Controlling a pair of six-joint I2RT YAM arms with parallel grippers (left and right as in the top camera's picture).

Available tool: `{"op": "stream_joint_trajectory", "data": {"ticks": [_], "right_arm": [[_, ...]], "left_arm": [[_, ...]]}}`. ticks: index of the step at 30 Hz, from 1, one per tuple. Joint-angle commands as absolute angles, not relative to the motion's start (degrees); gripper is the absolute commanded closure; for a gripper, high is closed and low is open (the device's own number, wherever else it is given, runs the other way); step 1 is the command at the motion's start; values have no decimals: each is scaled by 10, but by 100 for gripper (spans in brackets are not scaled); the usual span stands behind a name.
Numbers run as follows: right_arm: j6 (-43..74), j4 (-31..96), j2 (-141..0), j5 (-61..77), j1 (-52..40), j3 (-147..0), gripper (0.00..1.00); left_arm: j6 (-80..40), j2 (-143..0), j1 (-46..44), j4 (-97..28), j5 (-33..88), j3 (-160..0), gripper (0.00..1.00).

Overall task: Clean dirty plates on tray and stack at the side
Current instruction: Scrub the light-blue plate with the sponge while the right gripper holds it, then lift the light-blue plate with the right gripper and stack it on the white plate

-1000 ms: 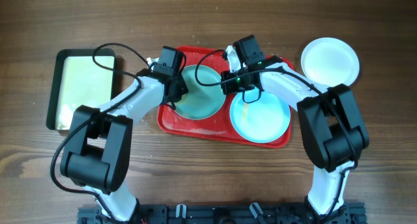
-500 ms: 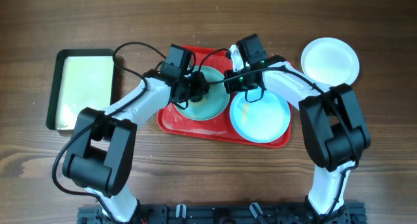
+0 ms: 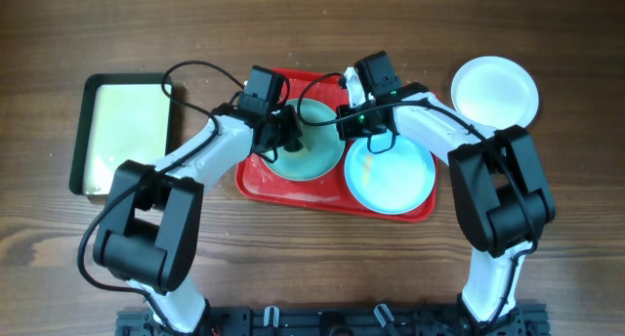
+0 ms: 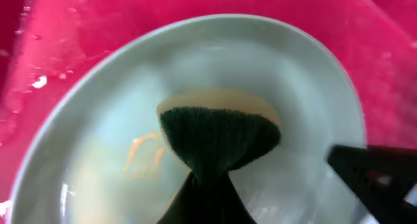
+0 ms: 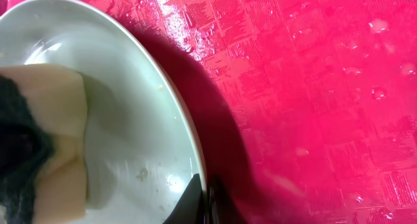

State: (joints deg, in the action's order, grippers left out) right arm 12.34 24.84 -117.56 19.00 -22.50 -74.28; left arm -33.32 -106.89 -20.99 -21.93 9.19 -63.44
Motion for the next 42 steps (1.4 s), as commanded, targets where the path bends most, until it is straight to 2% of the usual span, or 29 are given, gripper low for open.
{"op": "stream_joint_trajectory", "data": {"ticks": [1,4,9,12,14,15,17,23,29,32,35,39,42], "right_arm": [[121,258,-1188,171,-222,-738,96],[119,262,-1188,170,-221,-738,96],[120,265,-1188,168,-221,-738,96],[120,265,-1188,168,-221,-738,96],[120,265,-1188,168,-221,-738,96],[120,265,-1188,168,-221,-738,96],[120,265,-1188,168,-221,-738,96],[120,256,-1188,168,-221,-738,96],[120,259,-1188,163,-221,-738,96],[120,259,-1188,162,-221,-738,96],[115,258,-1186,163,-221,-739,96],[83,269,-1165,162,-221,-762,96],[55,272,-1133,112,-226,-777,95]], "left_arm": [[-331,-1116,-207,-250,-16,-636,96],[-281,-1117,-207,-271,-119,-636,96],[-272,-1076,-207,-296,-284,-648,96],[-272,-1040,-207,-286,-241,-663,96],[-272,-1027,-207,-257,-117,-664,96],[-277,-1030,-208,-227,36,-664,96],[-277,-1040,-210,-214,119,-664,96],[-273,-1121,-227,-214,102,-663,96],[-272,-1121,-226,-278,-246,-664,96],[-273,-1087,-226,-283,-314,-665,96],[-279,-1022,-226,-270,-304,-665,96],[-280,-919,-199,-225,-141,-665,96],[-309,-865,-142,-227,-108,-665,96]]}}
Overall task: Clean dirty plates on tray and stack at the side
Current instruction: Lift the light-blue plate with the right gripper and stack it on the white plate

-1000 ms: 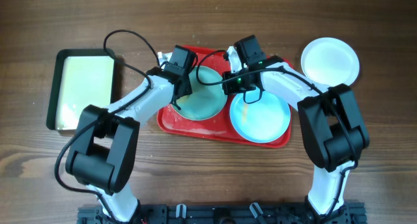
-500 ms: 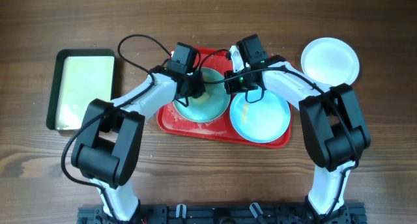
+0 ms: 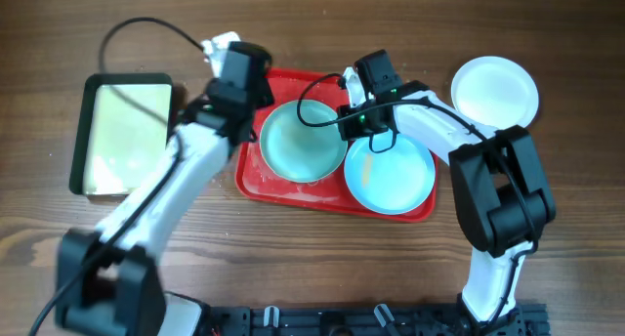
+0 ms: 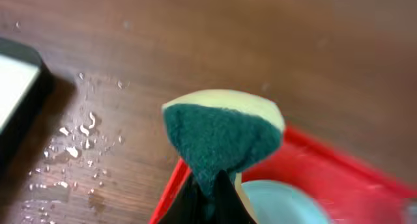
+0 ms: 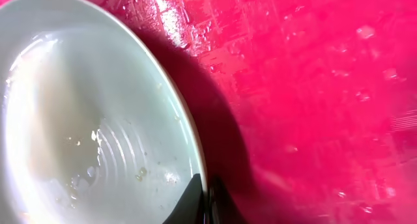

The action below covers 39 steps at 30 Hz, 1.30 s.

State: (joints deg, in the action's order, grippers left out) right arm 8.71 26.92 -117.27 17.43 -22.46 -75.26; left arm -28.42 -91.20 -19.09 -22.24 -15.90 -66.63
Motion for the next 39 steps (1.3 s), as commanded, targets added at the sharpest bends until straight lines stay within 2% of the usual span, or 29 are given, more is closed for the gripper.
{"op": "stream_joint_trajectory", "data": {"ticks": [1,5,10,12,14,16,21,25,28,30,31,32,33,34,36,38,39], "right_arm": [[27,274,-1119,86,-230,-781,96],[-68,255,-1051,-57,-273,-793,96],[-284,171,-964,-181,-355,-793,96],[-392,126,-946,-257,-393,-793,96],[-567,85,-945,-345,-439,-793,96],[-671,72,-945,-380,-468,-793,95],[-780,11,-945,-417,-507,-793,95],[-764,-8,-945,-444,-509,-793,96],[-667,8,-945,-426,-504,-792,96],[-564,126,-945,-295,-486,-792,96],[-604,252,-945,-168,-464,-792,96],[-556,269,-947,-165,-443,-792,96],[-474,247,-947,-198,-426,-792,96],[-342,200,-943,-272,-387,-792,96],[-201,170,-934,-296,-308,-792,96],[-57,187,-920,-212,-205,-792,96],[0,208,-917,-124,-131,-792,96]], "left_arm": [[-309,-856,-114,-239,-110,-665,96],[-303,-856,-40,-298,-110,-664,96],[-303,-856,27,-321,-114,-664,96],[-303,-856,40,-320,-114,-664,96],[-303,-856,50,-320,-114,-664,96],[-302,-856,53,-320,-114,-664,96],[-303,-856,53,-321,-114,-664,96],[-303,-856,53,-325,-114,-664,96],[-303,-856,53,-324,-114,-664,96],[-303,-856,53,-325,-114,-664,96],[-303,-856,53,-325,-113,-664,96],[-303,-856,53,-325,-113,-664,96],[-303,-856,53,-327,-113,-664,96],[-303,-856,53,-329,-113,-664,96],[-303,-856,53,-328,-113,-664,96],[-303,-856,53,-329,-113,-664,96],[-303,-856,53,-331,-113,-664,96]]}}
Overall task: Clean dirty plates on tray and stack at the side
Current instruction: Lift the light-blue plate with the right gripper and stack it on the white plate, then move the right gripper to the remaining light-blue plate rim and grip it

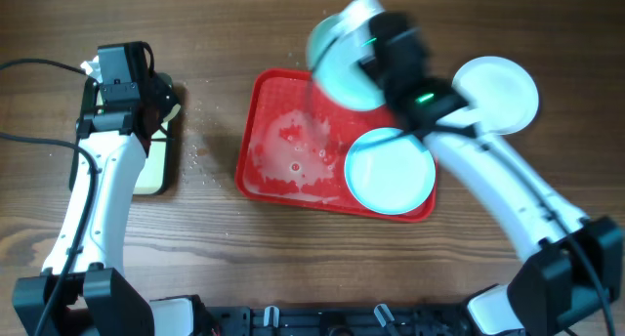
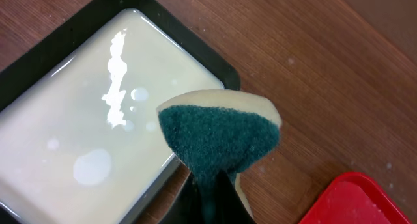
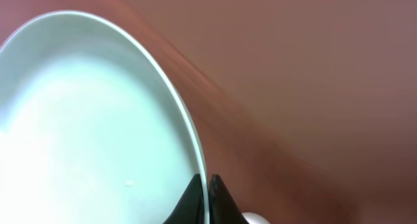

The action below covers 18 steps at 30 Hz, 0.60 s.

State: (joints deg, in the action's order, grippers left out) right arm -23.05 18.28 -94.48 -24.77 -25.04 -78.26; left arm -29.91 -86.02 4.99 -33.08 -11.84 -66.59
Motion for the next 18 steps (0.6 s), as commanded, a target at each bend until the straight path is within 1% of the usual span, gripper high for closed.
{"op": "stream_joint_trajectory", "data": {"ticks": [1,2,4,5,8,11,13,16,17,18], "right_arm": [[32,225,-918,-63,-75,-792,96],[59,248,-922,2,-11,-792,96],[66,288,-932,81,76,-792,96],[66,321,-941,105,133,-791,96],[64,347,-962,103,215,-770,96],[64,326,-992,103,251,-754,94],[64,302,-1024,103,253,-754,88],[64,277,-1059,103,253,-754,87],[64,266,-1073,103,253,-754,82],[63,258,-1087,133,252,-754,68]], "left_arm": [[-303,-856,53,-333,-113,-664,96],[-303,-856,53,-333,-113,-664,96],[-303,-856,53,-333,-109,-664,96],[-303,-856,53,-333,-109,-664,96],[-303,-856,53,-333,-109,-664,96],[-305,-856,53,-331,-109,-664,96],[-305,-856,53,-331,-109,-664,96],[-305,-856,53,-331,-109,-664,96],[-305,-856,53,-331,-109,-664,96],[-305,-856,53,-331,-109,-664,96]]}}
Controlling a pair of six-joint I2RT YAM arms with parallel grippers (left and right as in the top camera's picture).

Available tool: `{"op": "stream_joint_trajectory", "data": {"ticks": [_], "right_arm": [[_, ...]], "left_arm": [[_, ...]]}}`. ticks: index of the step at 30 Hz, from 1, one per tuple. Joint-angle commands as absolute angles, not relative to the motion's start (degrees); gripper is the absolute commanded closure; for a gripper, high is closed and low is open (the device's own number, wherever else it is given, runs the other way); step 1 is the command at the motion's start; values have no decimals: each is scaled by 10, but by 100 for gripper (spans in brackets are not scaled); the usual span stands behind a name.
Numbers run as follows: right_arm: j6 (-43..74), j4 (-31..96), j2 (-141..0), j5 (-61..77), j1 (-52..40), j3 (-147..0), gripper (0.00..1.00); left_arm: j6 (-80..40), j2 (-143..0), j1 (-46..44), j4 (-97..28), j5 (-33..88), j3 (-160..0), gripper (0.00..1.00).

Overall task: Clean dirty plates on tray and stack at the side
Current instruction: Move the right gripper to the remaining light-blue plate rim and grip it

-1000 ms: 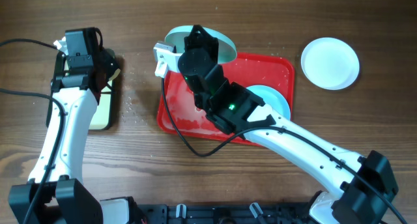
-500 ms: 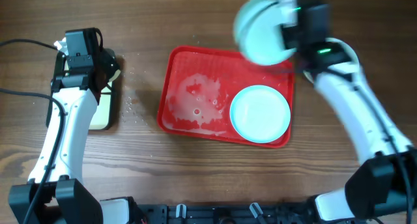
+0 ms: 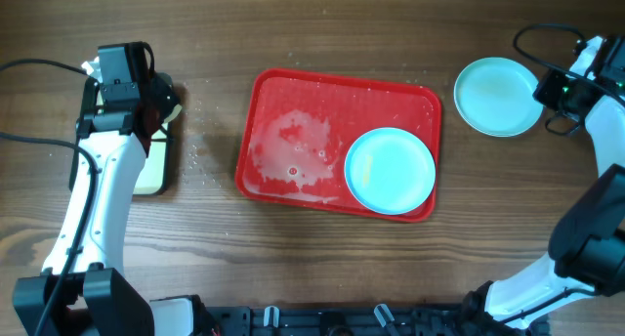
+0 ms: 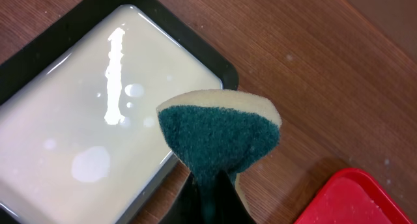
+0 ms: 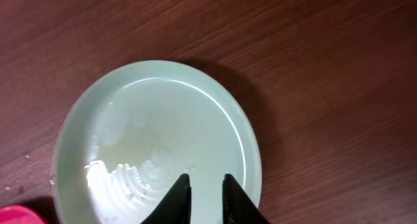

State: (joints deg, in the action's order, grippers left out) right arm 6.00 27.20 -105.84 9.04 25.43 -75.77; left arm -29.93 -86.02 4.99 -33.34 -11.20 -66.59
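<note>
A pale green plate lies on the table to the right of the red tray. In the right wrist view this plate is wet inside. My right gripper hovers over its near rim, open and holding nothing; overhead the right gripper is at the plate's right side. A light blue plate rests in the tray's right half. My left gripper is shut on a green-and-yellow sponge, held above the edge of the black pan.
The black pan at the far left holds milky liquid. Water and residue smear the tray's left half. The red tray's corner shows in the left wrist view. Cables trail near both arms.
My right gripper carried the green plate from above the tray's far edge to the table at right, where the white plate lay, and has let go. The left arm has hardly moved.
First the sponge pressed inside the green plate on the tray while my right gripper pinched that plate's rim. Then the sponge was lifted off toward the left. Then it hung over the pan with the green plate in the air. Now that plate lies at the right, released.
</note>
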Motion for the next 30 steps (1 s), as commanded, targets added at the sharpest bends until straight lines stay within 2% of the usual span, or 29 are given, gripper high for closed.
{"op": "stream_joint_trajectory", "data": {"ticks": [1,5,8,12,16,19,30], "right_arm": [[59,266,-1084,169,251,-754,63],[9,331,-1048,342,223,-754,58],[-30,424,-1021,354,145,-754,59],[-91,492,-1022,180,-9,-754,58],[-88,530,-1027,71,-119,-754,55],[-72,522,-1029,-10,-136,-754,56],[-94,526,-1089,-11,-117,-754,55]], "left_arm": [[-305,-856,53,-331,-109,-664,96],[-305,-856,53,-331,-109,-664,96],[-305,-856,53,-331,-109,-664,96],[-305,-856,53,-329,-109,-664,96],[-305,-856,53,-333,-109,-664,96],[-305,-856,53,-333,-109,-664,96],[-305,-860,53,-333,-108,-664,96]]}}
